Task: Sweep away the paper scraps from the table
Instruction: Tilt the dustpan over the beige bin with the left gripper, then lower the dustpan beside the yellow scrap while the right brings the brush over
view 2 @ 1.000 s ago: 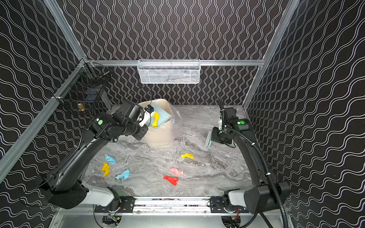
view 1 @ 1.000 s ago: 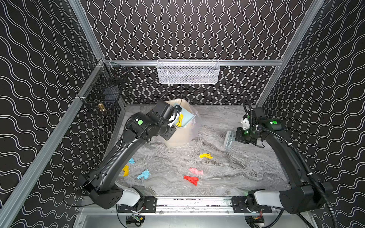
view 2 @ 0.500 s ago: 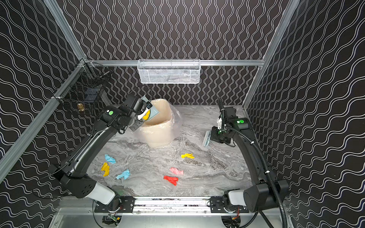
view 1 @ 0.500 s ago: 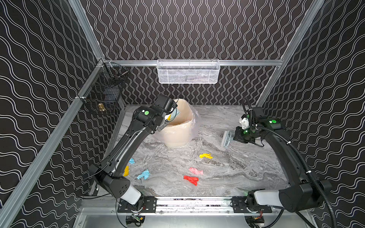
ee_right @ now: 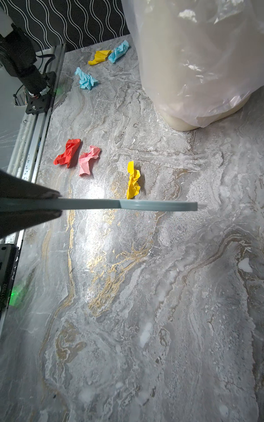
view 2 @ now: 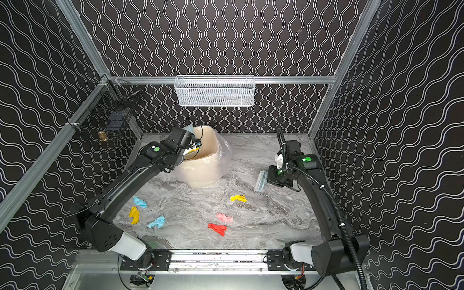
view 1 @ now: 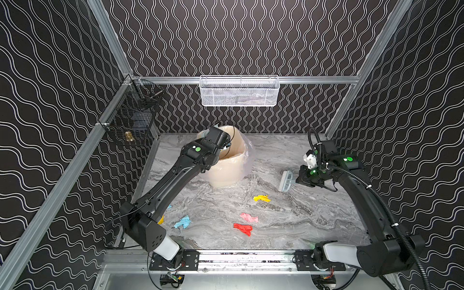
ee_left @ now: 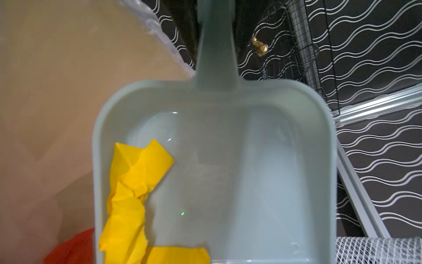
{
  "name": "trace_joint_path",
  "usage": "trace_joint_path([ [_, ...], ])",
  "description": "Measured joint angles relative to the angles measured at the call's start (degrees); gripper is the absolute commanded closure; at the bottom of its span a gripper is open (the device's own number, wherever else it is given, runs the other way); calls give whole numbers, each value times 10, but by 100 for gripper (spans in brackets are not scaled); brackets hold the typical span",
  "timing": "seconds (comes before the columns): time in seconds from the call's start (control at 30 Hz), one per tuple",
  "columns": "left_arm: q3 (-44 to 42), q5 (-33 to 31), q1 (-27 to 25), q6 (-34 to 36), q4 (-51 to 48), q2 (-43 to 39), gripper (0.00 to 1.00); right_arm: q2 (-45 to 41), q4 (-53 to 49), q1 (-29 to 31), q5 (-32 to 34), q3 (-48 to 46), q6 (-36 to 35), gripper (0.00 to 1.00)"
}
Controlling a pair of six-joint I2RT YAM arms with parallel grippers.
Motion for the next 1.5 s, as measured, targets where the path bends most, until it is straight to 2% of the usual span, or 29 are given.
trace_joint_path([
  [0.37,-62,-38,-24,103,81,-8,96,-1,0,0,-5,-4,-13,100],
  [0.67,-58,-48,-25,111,104,-19,95,-1,13,5,-29,-30,-13,100],
  [0.83,-19,-35,-38,47,84,-35,95,-13,41,39,-52,-66,-6,100],
  [1.07,32,19,-89,-97,16,-51,94,-9,111,130,-79,-102,50,100],
  [1.27,41,116,-112,-231,-32,-82,94,33,172,193,-87,-101,86,100],
  [1.5,-14,210,-148,-353,-49,-112,93,69,200,200,-82,-107,104,100],
])
